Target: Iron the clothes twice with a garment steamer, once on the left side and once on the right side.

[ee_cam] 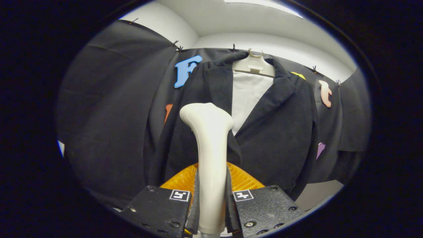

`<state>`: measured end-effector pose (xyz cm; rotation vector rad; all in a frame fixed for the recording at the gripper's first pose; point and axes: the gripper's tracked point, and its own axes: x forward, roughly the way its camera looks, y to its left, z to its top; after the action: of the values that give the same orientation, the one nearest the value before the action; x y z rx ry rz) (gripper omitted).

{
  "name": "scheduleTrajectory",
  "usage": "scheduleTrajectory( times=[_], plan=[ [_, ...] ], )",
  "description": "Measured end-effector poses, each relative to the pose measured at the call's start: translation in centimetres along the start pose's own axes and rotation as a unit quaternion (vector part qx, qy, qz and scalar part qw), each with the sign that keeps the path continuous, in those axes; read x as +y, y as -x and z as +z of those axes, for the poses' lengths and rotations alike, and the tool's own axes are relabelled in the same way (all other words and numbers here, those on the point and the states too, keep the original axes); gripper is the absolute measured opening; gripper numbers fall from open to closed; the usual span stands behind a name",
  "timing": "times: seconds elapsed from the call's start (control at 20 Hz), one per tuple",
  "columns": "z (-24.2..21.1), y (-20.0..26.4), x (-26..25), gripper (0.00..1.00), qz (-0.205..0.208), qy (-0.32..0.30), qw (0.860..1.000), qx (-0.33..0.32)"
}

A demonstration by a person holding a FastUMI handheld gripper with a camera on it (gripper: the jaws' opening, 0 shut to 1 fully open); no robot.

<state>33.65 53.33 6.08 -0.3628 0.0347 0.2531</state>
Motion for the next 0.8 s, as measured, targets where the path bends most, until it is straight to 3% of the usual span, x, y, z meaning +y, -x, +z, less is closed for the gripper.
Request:
scheduleTrajectory(
  times=[0.4,0.8],
  plan=[
    [-3.7,1.5,0.9,0.34,0.006,-0.005,0.998,0.057],
    [-11.3,4.3,2.5,0.34,0.014,-0.014,0.989,0.148]
  ],
)
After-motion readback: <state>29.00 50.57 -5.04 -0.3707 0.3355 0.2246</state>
